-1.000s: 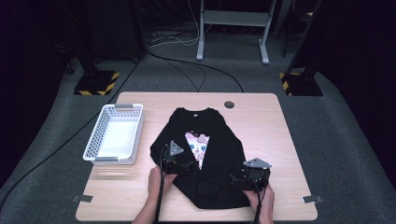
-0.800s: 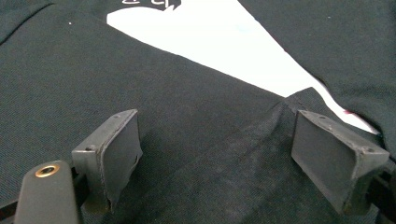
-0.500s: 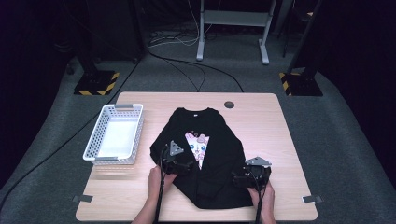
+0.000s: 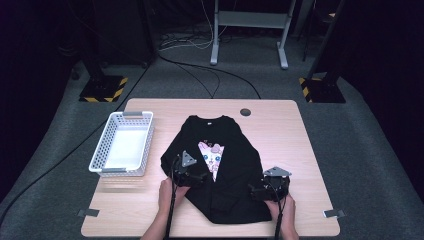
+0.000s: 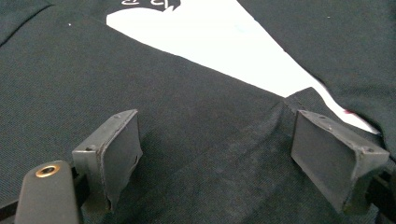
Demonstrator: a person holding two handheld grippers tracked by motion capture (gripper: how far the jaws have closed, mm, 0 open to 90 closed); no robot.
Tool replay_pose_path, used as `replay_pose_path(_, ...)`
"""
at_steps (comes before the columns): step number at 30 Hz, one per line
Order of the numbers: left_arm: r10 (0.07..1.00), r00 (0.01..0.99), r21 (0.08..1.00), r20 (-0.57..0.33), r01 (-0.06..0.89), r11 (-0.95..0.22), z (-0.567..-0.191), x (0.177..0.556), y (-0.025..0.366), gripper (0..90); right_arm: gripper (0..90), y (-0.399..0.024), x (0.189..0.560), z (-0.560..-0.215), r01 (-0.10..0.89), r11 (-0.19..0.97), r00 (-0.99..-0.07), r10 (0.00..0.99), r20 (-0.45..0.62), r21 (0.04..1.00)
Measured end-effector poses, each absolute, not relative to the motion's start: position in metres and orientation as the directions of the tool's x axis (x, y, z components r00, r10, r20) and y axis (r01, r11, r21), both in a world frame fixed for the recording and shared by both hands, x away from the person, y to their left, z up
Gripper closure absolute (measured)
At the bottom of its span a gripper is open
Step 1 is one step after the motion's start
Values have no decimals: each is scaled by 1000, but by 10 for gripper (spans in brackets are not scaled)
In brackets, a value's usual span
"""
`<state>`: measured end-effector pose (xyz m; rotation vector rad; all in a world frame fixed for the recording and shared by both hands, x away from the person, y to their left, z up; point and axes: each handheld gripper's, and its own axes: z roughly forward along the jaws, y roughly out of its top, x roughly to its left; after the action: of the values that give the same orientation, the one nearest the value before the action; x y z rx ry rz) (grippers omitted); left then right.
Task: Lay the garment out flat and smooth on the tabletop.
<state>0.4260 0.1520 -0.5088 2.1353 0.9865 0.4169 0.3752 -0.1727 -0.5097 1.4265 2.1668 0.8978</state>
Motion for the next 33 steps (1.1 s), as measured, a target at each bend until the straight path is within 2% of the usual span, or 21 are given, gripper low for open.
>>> replay_pose_path(9,758,652,736,-13,519,-434,-509,426,152,159,0,-177,378,-510,646,305,-446,895,22,699)
replay_pose_path(33,758,652,736,-11,518,-435,-509,426,152,159,11,-177,377,-510,646,297,-440,898,25,703)
